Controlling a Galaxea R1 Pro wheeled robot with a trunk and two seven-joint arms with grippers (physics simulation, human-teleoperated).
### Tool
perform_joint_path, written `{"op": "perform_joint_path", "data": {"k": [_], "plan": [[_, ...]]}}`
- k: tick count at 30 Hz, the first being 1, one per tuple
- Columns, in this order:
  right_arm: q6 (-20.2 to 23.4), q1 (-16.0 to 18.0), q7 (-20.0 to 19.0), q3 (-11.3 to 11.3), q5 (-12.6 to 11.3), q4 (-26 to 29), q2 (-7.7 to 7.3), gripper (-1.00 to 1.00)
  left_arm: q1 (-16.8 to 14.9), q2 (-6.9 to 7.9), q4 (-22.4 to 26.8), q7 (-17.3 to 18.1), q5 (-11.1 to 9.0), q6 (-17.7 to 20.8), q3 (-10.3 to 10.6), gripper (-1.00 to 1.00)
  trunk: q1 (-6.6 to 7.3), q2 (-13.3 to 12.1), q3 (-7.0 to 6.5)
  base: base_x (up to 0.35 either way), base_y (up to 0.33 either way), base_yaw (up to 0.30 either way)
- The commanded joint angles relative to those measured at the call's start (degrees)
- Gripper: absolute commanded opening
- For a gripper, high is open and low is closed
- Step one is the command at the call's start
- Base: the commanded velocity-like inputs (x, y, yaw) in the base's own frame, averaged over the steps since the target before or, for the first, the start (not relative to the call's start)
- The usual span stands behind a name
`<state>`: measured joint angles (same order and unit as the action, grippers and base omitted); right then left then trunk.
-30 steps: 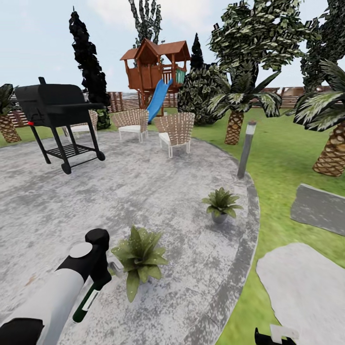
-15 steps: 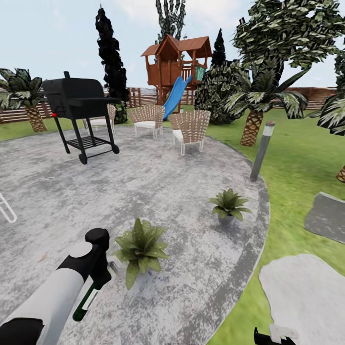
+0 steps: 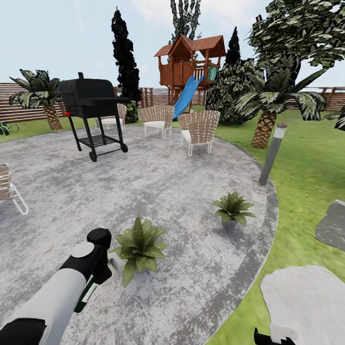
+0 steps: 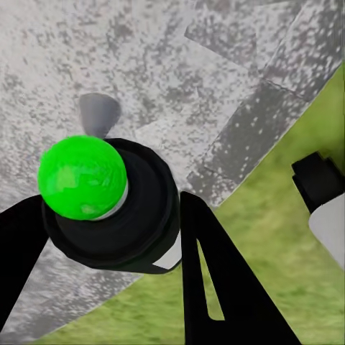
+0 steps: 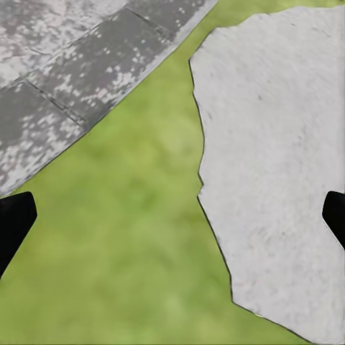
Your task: Pick up the pesticide atomizer in the garden and spray insectifuge to fully cover both potted plants in the garden.
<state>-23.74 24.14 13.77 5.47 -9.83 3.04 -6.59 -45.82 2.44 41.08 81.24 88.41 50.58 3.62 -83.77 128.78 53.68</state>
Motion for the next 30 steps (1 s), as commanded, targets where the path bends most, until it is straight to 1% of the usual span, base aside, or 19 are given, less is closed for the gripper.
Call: {"op": "perform_joint_path", "data": {"k": [1,4,6,10,13,14,15,16,17,18,20,22,23,24,25,28,30], "plan": [[-0.2,0.0,0.1,0.5,-0.5,0.0,0.00,1.00,0.0,0.02,0.0,0.2,0.2,0.6,0.2,-1.00,0.00,0.0,0.06,0.055,-0.014,0.001],[-0.2,0.0,0.1,0.5,-0.5,0.0,0.03,1.00,0.1,0.07,0.0,-0.1,0.2,0.6,0.2,-1.00,0.00,0.0,0.06,0.023,-0.006,0.000],[-0.2,0.0,0.1,0.5,-0.5,0.0,0.06,1.00,0.1,0.67,0.0,-0.2,0.2,0.6,0.2,-1.00,0.00,0.0,0.06,0.005,-0.001,0.035],[-0.2,0.0,0.1,0.5,-0.5,0.0,0.08,1.00,0.1,0.98,0.0,-0.5,0.2,0.6,-1.1,-1.00,0.00,0.0,0.06,0.001,0.000,0.222],[-0.3,0.0,0.1,0.5,-0.5,0.0,0.08,1.00,0.7,0.44,-0.1,-3.7,0.0,0.6,-1.6,-1.00,0.00,0.0,0.06,0.000,0.000,0.271],[-0.3,0.0,0.1,0.5,-0.5,0.0,0.08,1.00,0.9,0.27,-0.1,-5.2,-0.6,0.6,-1.7,-1.00,0.00,0.0,0.06,0.000,0.000,0.275],[-0.3,0.0,0.1,0.5,-0.5,0.0,0.08,1.00,2.0,0.04,-0.2,-7.9,-4.7,0.5,-1.9,-1.00,0.00,0.0,0.06,0.000,0.000,0.276],[-0.3,0.0,0.1,0.5,-0.5,0.1,0.08,1.00,2.9,0.03,-0.1,-9.2,-6.8,0.4,-1.7,-1.00,0.00,0.0,0.06,0.000,0.000,0.277],[-0.3,0.0,0.1,0.5,-0.5,0.1,0.08,1.00,3.6,-0.02,-0.1,-10.8,-8.2,0.3,-1.7,-1.00,0.00,0.0,0.06,0.000,0.000,0.262],[-0.3,0.0,0.1,0.5,-0.5,0.1,0.08,1.00,4.0,-0.07,-0.1,-12.2,-9.0,0.4,-1.6,-1.00,0.00,0.0,0.06,0.000,0.000,0.152],[-0.3,0.0,0.1,0.5,-0.5,0.1,0.08,1.00,4.5,-0.13,-0.1,-13.3,-10.0,0.5,-1.7,-1.00,0.00,0.0,0.06,0.000,0.000,0.064],[-0.3,0.0,0.0,0.5,-0.5,0.0,0.01,1.00,4.8,-0.50,0.3,-14.0,-16.0,0.3,-1.9,-1.00,0.00,0.0,0.06,0.000,0.000,0.009],[-0.3,0.0,0.0,0.5,-0.5,0.0,0.01,1.00,4.8,-0.54,0.4,-14.3,-17.0,0.2,-1.9,-1.00,0.00,0.0,0.06,0.000,0.000,0.003],[-0.3,0.0,0.0,0.5,-0.5,0.0,0.00,1.00,4.8,-0.56,0.4,-15.0,-18.4,0.1,-1.9,-1.00,0.00,0.0,0.06,0.000,0.000,0.001],[-0.3,0.0,0.0,0.5,-0.5,0.0,0.00,1.00,4.9,-0.57,0.3,-15.9,-19.3,0.0,-1.9,-1.00,0.00,0.0,0.06,0.000,0.000,0.000],[-0.3,0.0,0.0,0.5,-0.5,0.1,0.00,1.00,5.5,-0.59,-0.1,-21.8,-23.5,-0.1,-1.9,-1.00,0.00,0.0,0.06,0.000,0.000,0.000],[-0.3,0.0,0.1,0.5,-0.5,0.2,0.00,1.00,6.0,-0.62,-0.1,-25.4,-25.1,-0.1,-1.9,-1.00,0.00,0.0,0.06,0.000,0.000,0.000]]}}
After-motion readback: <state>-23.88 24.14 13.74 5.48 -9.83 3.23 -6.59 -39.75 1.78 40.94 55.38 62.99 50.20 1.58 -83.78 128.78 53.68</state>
